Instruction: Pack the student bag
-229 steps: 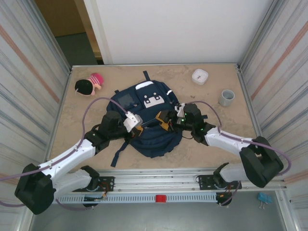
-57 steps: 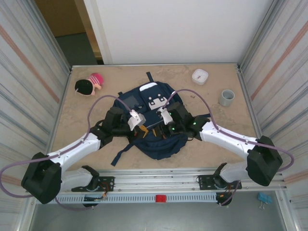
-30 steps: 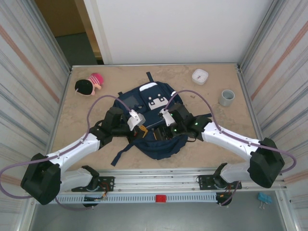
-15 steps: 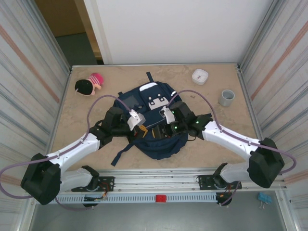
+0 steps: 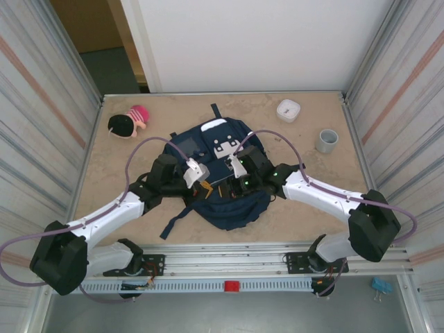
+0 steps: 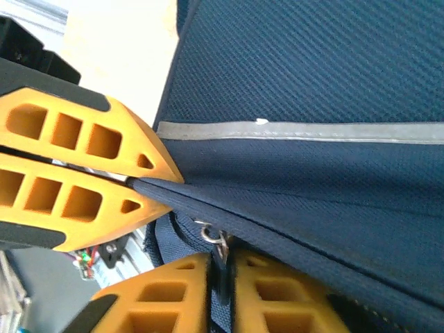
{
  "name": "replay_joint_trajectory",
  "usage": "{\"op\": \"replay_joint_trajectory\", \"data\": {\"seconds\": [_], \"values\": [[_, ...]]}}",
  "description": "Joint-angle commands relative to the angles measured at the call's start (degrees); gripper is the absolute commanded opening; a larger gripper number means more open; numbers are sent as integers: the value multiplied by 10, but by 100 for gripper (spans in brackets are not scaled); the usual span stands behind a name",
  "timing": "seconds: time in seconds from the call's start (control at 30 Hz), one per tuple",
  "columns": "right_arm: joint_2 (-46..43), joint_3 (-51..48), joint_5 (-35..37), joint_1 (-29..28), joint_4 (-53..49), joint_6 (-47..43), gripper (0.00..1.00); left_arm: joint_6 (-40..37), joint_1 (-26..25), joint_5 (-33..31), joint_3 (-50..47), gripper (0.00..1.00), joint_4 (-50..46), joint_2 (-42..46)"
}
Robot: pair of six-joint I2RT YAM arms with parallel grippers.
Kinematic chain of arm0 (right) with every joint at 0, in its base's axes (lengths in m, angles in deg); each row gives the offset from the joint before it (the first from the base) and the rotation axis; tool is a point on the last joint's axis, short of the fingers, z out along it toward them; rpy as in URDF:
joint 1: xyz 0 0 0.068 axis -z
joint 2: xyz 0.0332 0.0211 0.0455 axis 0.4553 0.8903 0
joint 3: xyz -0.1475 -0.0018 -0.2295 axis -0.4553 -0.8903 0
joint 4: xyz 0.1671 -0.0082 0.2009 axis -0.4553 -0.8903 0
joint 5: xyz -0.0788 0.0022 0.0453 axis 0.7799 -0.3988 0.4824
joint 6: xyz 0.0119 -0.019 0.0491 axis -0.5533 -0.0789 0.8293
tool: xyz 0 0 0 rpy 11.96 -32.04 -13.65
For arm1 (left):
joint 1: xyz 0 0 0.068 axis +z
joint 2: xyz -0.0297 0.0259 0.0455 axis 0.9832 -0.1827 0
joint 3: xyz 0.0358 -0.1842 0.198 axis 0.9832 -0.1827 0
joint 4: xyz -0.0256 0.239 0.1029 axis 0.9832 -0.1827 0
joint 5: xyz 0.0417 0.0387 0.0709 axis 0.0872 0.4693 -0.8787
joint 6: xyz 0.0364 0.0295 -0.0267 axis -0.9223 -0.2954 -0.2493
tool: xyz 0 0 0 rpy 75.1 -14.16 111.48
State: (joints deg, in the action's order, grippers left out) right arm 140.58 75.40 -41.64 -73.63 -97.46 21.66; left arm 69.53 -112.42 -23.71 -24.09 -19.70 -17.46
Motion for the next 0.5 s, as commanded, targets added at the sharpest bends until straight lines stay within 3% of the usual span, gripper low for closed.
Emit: {"op": "replay_joint_trajectory", "data": {"seconds": [0.0, 0.13, 0.3, 0.47], "values": [[-13, 18, 45, 6, -47, -12, 7, -4, 4, 8, 26, 7, 12, 16], [-50, 2, 50, 43, -85, -30, 0, -10, 5, -4, 25, 7, -4, 22], [-89, -11, 45, 98, -134, -68, 0, -11, 7, -12, 21, 7, -13, 34], [-76, -13, -4, 98, -125, -90, 0, -11, 8, -11, 18, 7, -13, 40]]}}
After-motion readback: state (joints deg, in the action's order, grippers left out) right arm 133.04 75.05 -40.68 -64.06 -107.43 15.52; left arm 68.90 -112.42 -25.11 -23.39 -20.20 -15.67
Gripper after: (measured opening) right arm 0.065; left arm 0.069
